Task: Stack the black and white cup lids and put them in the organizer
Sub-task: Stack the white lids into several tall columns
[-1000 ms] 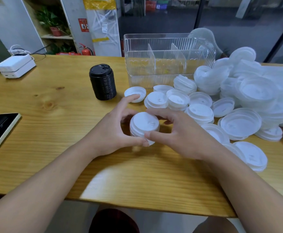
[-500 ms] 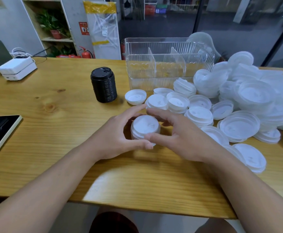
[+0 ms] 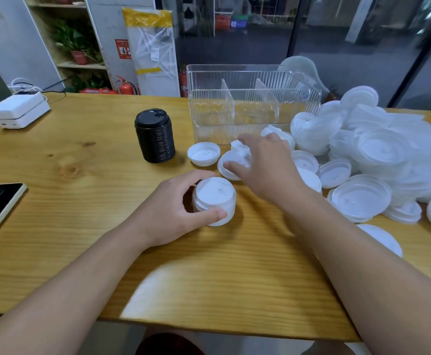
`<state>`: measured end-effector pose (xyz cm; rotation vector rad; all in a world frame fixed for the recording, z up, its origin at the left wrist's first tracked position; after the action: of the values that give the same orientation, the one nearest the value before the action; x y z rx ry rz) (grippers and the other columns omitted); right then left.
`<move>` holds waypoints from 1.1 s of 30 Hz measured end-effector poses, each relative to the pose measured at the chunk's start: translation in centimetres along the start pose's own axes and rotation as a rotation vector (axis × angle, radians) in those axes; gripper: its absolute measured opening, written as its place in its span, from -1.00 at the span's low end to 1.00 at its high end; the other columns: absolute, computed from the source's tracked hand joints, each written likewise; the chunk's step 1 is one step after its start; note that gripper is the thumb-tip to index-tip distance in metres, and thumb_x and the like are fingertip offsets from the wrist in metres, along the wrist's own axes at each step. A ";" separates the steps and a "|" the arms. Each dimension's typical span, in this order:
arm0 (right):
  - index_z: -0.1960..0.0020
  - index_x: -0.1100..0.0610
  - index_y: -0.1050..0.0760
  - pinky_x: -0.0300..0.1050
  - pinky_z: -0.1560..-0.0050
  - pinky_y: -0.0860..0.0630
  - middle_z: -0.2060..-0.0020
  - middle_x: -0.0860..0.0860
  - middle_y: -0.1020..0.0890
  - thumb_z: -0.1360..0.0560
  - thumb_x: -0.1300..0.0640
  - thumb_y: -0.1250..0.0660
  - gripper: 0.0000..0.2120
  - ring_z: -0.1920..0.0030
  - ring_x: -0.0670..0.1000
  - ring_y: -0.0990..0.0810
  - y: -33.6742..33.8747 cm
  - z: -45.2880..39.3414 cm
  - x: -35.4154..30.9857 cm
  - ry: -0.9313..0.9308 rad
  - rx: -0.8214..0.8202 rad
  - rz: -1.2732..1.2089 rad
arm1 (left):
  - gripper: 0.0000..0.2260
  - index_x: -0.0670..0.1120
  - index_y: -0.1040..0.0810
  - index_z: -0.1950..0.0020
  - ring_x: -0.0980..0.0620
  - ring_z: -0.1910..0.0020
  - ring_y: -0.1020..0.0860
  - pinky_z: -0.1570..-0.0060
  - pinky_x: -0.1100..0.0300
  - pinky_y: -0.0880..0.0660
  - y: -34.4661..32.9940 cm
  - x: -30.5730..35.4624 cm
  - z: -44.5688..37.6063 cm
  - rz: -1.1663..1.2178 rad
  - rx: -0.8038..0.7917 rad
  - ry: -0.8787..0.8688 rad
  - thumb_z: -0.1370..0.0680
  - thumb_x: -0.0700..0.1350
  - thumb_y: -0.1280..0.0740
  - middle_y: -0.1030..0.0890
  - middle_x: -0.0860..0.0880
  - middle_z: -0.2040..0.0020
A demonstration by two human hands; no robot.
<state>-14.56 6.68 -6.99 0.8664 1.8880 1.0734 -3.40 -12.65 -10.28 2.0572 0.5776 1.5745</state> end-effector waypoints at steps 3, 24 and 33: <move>-0.44 0.03 -0.52 0.09 -0.24 -0.29 -0.18 0.00 -0.70 -0.57 -0.36 -0.39 -0.38 -0.24 0.17 -0.50 -0.5 -0.3 0.2 0.008 0.034 0.075 | -0.46 0.21 -0.60 -0.41 0.13 -0.29 -0.65 -0.30 0.04 -0.58 0.0 -0.1 -0.1 -0.001 -0.008 0.007 -0.47 0.12 -0.68 -0.69 0.17 -0.28; -0.50 -0.09 -0.49 -0.07 -0.46 -0.50 -0.25 -0.18 -0.65 -0.56 -0.09 -0.57 -0.44 -0.33 -0.22 -0.59 2.9 2.1 2.2 0.116 -0.096 -0.562 | -0.39 0.14 -0.55 -0.35 0.17 -0.33 -0.65 -0.41 0.00 -0.54 0.0 -0.1 -0.2 0.053 -0.018 0.062 -0.39 0.02 -0.75 -0.71 0.23 -0.28; -0.52 -0.04 -0.47 -0.04 -0.33 -0.63 -0.23 -0.08 -0.69 -0.49 0.07 -0.65 -0.33 -0.28 -0.08 -0.69 3.0 2.9 1.7 0.166 -0.203 -0.747 | -0.35 0.12 -0.57 -0.42 0.15 -0.37 -0.64 -0.45 -0.02 -0.52 0.2 -0.1 -0.1 0.070 -0.029 0.046 -0.40 -0.04 -0.75 -0.70 0.20 -0.33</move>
<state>-12.30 10.35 -5.80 -0.0690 1.9435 0.8477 -3.56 -12.85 -10.25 2.0453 0.5012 1.6637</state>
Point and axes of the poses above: each hand's wrist, its own z-axis away from the middle knuckle, its own y-axis out of the back of the hand, x = y × z, the point moved 3 cm from there along -z, towards the middle knuckle
